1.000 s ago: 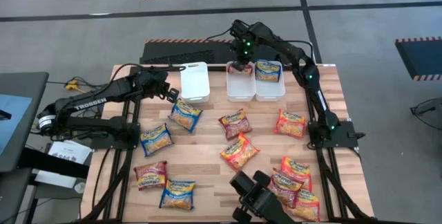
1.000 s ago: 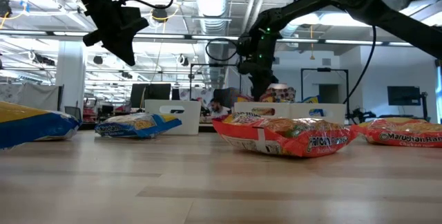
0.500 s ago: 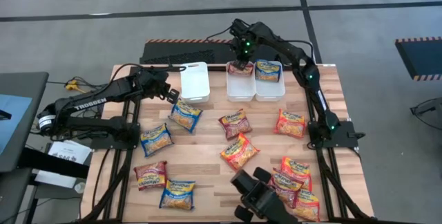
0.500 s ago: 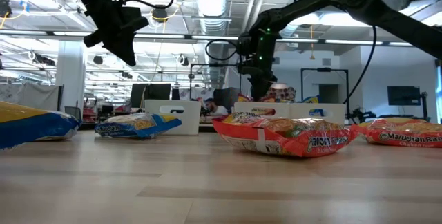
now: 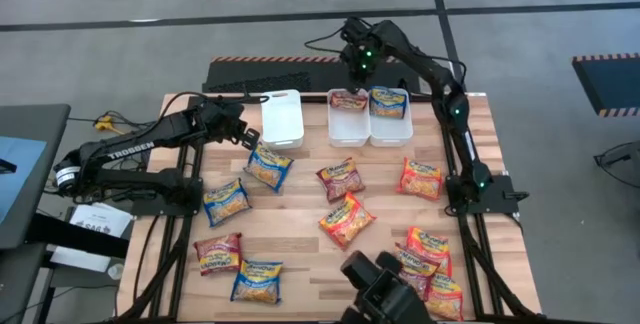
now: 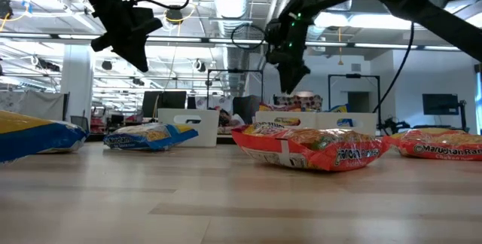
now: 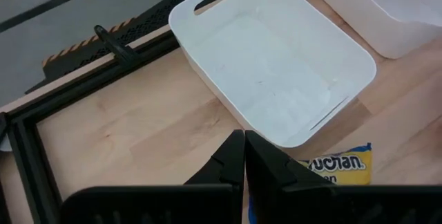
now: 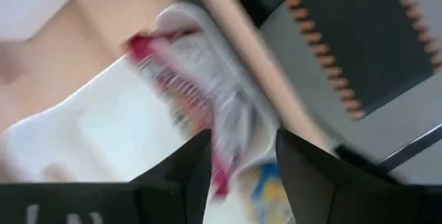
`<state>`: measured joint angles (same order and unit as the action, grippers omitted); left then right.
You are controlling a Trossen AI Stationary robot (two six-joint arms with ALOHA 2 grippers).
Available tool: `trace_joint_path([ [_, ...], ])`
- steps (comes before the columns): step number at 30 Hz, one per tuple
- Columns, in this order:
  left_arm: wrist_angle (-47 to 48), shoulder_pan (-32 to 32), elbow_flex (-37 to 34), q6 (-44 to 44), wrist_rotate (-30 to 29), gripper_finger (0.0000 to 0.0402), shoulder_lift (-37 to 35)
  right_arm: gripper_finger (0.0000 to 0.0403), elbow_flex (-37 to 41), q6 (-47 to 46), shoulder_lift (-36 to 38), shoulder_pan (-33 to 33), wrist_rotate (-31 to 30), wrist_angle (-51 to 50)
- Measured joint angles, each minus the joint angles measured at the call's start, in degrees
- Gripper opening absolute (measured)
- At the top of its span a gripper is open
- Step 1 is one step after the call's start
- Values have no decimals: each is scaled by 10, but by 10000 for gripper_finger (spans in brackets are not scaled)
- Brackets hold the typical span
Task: Sort Maruchan noodles
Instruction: Put the red noodle pack into the middle white bin
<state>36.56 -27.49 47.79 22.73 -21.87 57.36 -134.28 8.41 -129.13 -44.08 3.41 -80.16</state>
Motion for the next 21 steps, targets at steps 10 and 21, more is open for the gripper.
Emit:
trace_joint_path([
  [10,0,0,0,4,0,0,0,170,8,-5,-28,49,140,-16],
  [21,5,0,0,0,5,0,0,170,9,-11,-97,48,142,-77],
])
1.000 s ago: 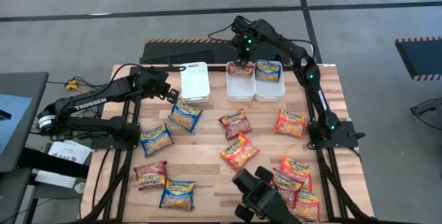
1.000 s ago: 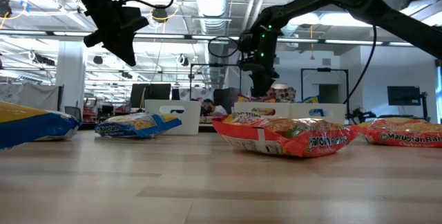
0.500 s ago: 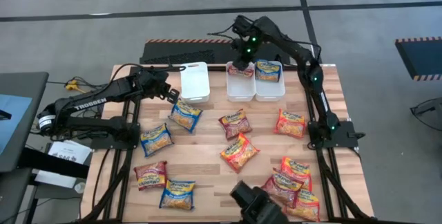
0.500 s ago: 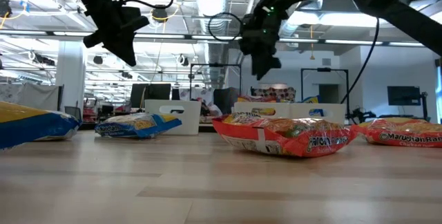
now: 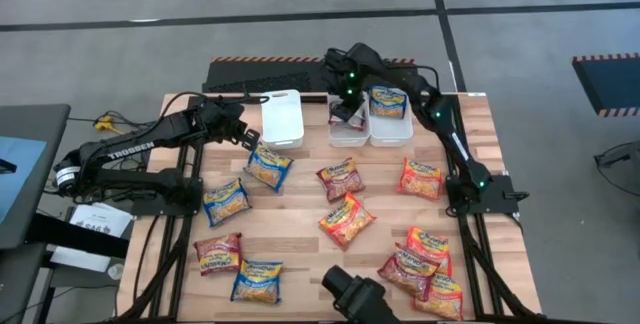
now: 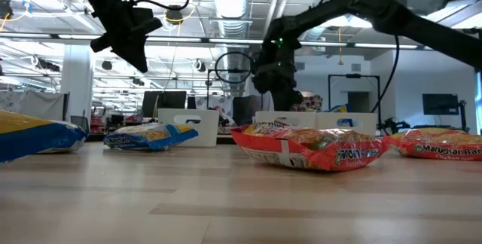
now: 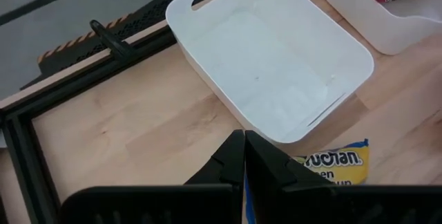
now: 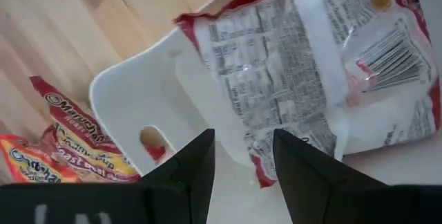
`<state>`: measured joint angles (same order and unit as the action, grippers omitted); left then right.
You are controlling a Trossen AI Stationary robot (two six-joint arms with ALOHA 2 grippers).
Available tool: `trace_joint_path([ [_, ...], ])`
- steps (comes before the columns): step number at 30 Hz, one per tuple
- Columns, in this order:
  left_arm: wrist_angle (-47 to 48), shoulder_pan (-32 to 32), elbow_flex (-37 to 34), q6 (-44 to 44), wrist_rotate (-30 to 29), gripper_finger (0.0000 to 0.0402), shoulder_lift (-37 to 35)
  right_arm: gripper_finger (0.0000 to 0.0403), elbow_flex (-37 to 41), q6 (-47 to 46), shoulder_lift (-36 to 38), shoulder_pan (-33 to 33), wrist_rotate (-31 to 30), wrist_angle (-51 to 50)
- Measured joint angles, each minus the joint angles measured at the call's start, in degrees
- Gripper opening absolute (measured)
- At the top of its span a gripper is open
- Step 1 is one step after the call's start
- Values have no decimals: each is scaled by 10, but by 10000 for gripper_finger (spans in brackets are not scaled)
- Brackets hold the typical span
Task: Sort Maruchan noodles
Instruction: Put the red noodle pack into the middle white bin
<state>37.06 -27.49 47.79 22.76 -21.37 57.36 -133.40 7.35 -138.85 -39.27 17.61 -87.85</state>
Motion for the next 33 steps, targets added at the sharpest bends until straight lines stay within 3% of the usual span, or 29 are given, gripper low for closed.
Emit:
trace_joint_path([
  [12,0,0,0,-7,-3,0,0,170,-1,-18,19,54,-3,-1],
  [17,0,0,0,-7,-3,0,0,170,15,-15,19,67,-55,21],
  [30,-1,0,0,-12,-4,0,0,170,113,-25,17,53,-105,80],
  [33,-1,0,0,-16,-5,0,0,170,128,-37,17,54,-151,98],
])
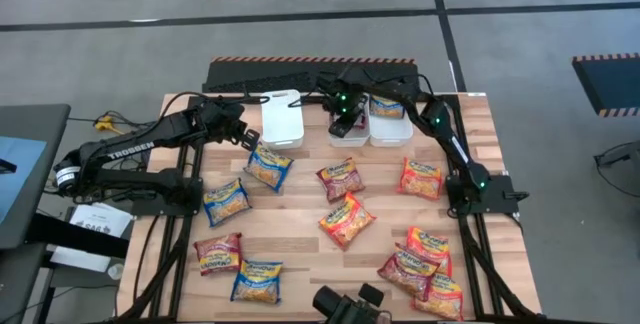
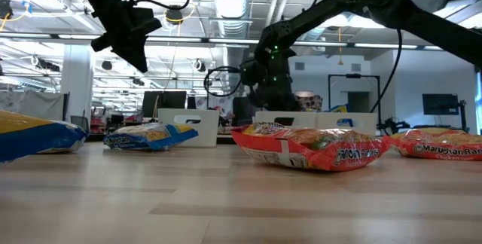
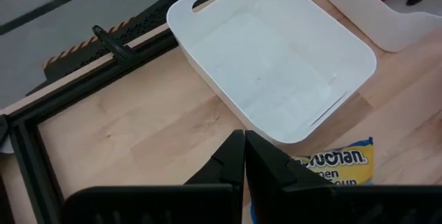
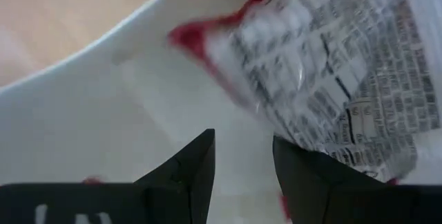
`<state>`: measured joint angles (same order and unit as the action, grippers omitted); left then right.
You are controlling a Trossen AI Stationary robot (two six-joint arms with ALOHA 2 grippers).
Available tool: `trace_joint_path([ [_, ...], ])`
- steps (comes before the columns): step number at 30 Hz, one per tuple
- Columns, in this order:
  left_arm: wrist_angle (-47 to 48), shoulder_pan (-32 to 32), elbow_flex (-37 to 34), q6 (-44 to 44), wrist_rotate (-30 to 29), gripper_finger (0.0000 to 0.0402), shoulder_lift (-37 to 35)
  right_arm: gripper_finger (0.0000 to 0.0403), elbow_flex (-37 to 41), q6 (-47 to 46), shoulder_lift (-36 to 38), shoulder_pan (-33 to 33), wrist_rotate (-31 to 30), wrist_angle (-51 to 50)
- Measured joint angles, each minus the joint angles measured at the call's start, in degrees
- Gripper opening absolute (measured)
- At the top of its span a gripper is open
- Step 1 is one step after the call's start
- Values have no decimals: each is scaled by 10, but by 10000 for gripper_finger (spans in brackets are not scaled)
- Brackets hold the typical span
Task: Sort Maruchan noodles
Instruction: Put the red noodle pack into the middle white bin
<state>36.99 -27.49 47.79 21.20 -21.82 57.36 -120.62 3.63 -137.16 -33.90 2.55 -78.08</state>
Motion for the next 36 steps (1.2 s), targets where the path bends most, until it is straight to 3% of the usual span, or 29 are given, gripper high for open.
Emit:
trace_joint_path([
  [7,0,0,0,0,-4,0,0,170,-10,16,4,4,-102,9],
  [31,0,0,0,20,-11,0,0,123,-92,60,6,-62,-139,88],
  [36,0,0,0,20,-11,0,0,123,-92,55,6,-65,-137,59],
])
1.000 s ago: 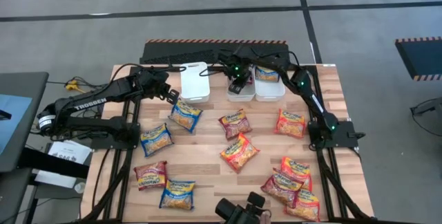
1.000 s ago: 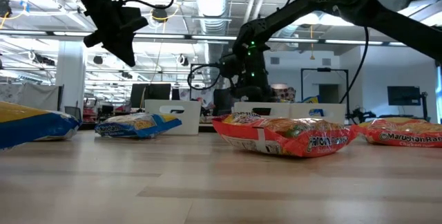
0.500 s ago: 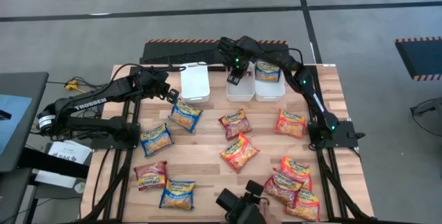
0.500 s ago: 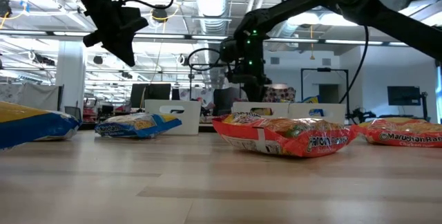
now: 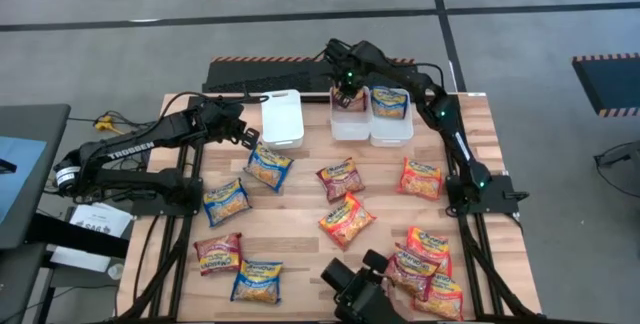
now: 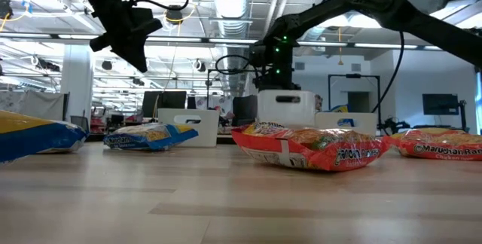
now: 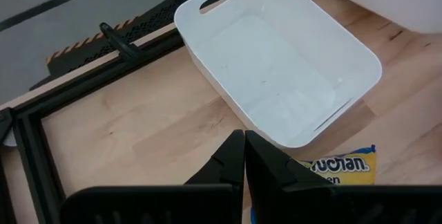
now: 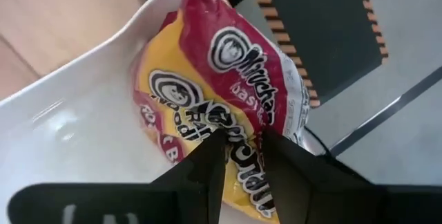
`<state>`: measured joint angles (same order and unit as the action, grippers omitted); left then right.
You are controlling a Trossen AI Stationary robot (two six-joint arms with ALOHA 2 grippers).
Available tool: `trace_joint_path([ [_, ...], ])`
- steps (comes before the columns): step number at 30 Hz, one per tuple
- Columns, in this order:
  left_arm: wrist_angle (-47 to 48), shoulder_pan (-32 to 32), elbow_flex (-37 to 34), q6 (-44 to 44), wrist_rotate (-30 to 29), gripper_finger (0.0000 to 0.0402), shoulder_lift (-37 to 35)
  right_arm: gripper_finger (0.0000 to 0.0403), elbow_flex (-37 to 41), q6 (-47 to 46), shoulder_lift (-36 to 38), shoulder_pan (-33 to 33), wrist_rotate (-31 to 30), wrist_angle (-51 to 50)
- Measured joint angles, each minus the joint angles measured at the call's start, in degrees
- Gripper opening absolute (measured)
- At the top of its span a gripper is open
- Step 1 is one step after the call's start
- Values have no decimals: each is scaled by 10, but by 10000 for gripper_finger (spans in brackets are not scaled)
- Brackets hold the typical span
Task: Sort Maruchan noodles
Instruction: Put the red noodle pack into the middle white bin, then adjust the middle white bin
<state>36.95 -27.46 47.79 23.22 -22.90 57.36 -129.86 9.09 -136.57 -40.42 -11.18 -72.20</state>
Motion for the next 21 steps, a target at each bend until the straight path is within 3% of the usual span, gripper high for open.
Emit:
trace_joint_path([
  [18,0,0,0,-1,0,0,0,123,-49,-11,20,25,10,-55],
  [21,0,0,0,-1,0,0,0,123,-49,-37,29,33,67,-95],
])
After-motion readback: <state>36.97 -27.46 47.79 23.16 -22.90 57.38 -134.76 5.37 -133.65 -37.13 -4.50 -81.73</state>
